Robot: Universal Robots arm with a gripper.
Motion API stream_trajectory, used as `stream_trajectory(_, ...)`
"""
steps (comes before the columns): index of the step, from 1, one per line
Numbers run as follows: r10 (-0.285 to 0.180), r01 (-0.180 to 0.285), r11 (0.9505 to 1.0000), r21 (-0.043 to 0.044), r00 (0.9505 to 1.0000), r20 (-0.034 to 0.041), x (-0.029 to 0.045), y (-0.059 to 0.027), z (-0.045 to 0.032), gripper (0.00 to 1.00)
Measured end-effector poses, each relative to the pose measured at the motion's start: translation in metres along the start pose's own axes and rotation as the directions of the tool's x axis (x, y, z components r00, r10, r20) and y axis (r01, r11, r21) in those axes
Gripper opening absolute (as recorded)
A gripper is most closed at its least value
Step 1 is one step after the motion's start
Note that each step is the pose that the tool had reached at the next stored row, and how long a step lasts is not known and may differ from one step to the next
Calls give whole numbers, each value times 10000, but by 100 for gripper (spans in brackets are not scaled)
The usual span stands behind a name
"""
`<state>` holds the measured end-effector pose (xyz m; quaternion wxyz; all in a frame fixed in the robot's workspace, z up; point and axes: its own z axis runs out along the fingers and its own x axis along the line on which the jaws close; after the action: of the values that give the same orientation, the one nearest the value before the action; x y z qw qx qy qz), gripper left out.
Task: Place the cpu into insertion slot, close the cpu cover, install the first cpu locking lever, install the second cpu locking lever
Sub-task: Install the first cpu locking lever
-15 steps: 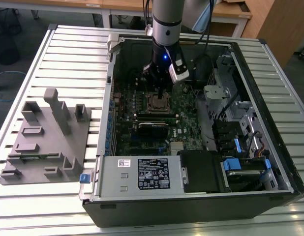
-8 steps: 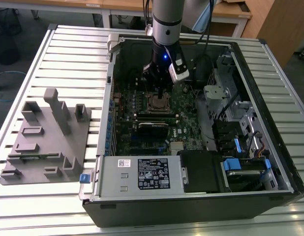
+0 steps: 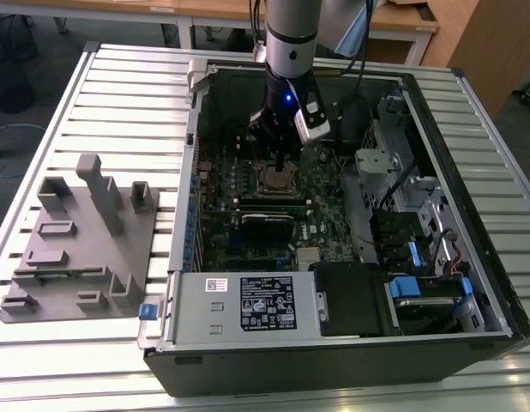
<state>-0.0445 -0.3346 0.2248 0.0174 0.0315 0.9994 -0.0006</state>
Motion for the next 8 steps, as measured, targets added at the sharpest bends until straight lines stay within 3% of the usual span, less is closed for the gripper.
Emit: stream_trajectory(8,0,0,10000,-1,10000,0,0,0,-2,10)
